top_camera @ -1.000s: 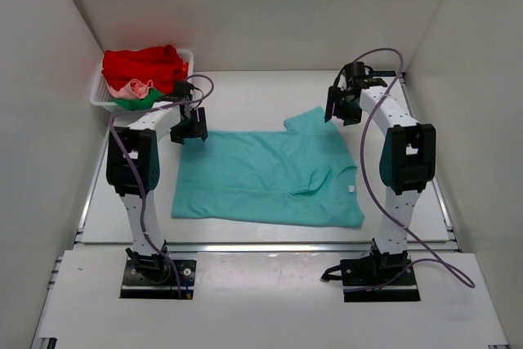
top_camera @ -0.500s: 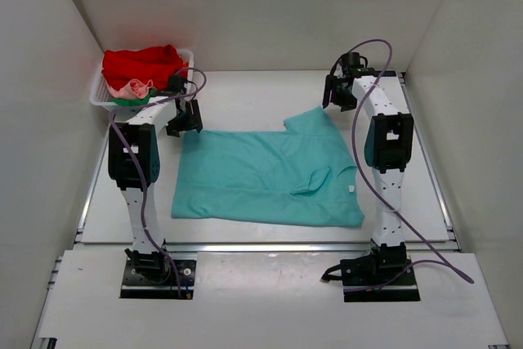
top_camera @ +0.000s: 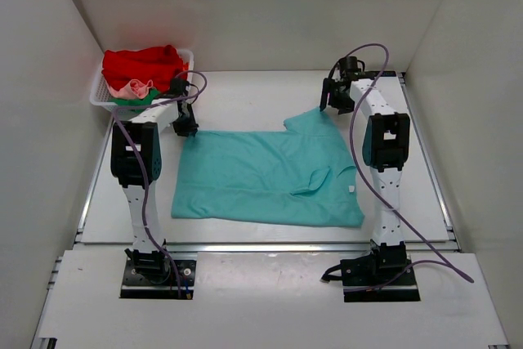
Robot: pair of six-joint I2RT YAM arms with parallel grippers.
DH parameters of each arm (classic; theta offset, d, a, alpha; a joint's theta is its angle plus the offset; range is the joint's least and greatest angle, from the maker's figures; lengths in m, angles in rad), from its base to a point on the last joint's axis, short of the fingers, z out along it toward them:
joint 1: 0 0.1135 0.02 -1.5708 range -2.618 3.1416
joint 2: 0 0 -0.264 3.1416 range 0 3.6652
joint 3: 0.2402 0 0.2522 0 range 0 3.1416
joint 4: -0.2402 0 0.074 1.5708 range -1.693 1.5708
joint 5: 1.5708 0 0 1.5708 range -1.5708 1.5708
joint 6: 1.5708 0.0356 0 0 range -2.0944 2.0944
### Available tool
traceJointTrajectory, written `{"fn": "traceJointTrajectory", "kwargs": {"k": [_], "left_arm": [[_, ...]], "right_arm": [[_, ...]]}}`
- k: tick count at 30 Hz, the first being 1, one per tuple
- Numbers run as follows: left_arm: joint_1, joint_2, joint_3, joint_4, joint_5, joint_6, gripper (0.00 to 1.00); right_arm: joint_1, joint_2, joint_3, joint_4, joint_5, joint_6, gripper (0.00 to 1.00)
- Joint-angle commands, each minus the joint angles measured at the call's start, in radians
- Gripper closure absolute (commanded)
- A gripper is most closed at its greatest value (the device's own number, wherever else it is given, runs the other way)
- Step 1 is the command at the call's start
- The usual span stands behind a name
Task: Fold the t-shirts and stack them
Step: Grap the side of the flattened tshirt furthest away from the robot with both arms
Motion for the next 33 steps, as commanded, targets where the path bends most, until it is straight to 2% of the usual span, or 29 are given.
{"fn": "traceJointTrajectory", "kwargs": {"k": [1, 5, 9, 12, 16, 18, 20, 21, 22, 23, 26, 27, 33], "left_arm": [[-0.001, 0.005, -0.023, 0.029, 0.044, -0.007, 0.68], [-0.001, -0.010, -0.032, 0.040, 0.070, -0.016, 0.73], [0.008, -0.015, -0.046, 0.056, 0.084, -0.019, 0.85], [0.007, -0.015, -0.051, 0.063, 0.102, -0.020, 0.86], [0.004, -0.018, -0.052, 0.062, 0.111, -0.020, 0.87], [0.004, -0.013, -0.054, 0.068, 0.113, -0.019, 0.87], [0.005, -0.017, -0.057, 0.065, 0.117, -0.020, 0.87], [0.008, -0.021, -0.057, 0.068, 0.122, -0.020, 0.87], [0.016, -0.013, -0.062, 0.066, 0.116, -0.020, 0.87], [0.010, -0.013, -0.059, 0.069, 0.116, -0.022, 0.88], [0.020, -0.006, -0.039, 0.066, 0.142, -0.017, 0.93], [0.023, -0.003, -0.037, 0.065, 0.148, -0.017, 1.00], [0.039, -0.039, -0.054, 0.077, 0.163, 0.001, 1.00]], "right_arm": [[-0.019, 0.018, 0.022, 0.040, -0.020, 0.007, 0.36], [-0.028, 0.049, 0.048, 0.038, -0.057, 0.006, 0.35], [-0.018, 0.075, 0.076, 0.035, -0.114, -0.022, 0.35], [0.010, 0.089, 0.099, 0.014, -0.141, -0.043, 0.33], [0.028, 0.104, 0.096, 0.003, -0.189, -0.051, 0.36], [0.033, 0.112, 0.093, -0.002, -0.206, -0.073, 0.42], [0.036, 0.120, 0.110, -0.016, -0.220, -0.077, 0.61], [0.040, 0.121, 0.116, -0.029, -0.221, -0.079, 0.67], [0.034, 0.123, 0.116, -0.025, -0.229, -0.077, 0.86], [0.028, 0.121, 0.116, -0.022, -0.226, -0.070, 0.99], [0.022, 0.101, 0.117, -0.019, -0.229, -0.083, 1.00], [0.019, 0.094, 0.120, -0.023, -0.229, -0.094, 1.00], [0.045, -0.027, 0.062, -0.037, -0.189, -0.165, 1.00]]}}
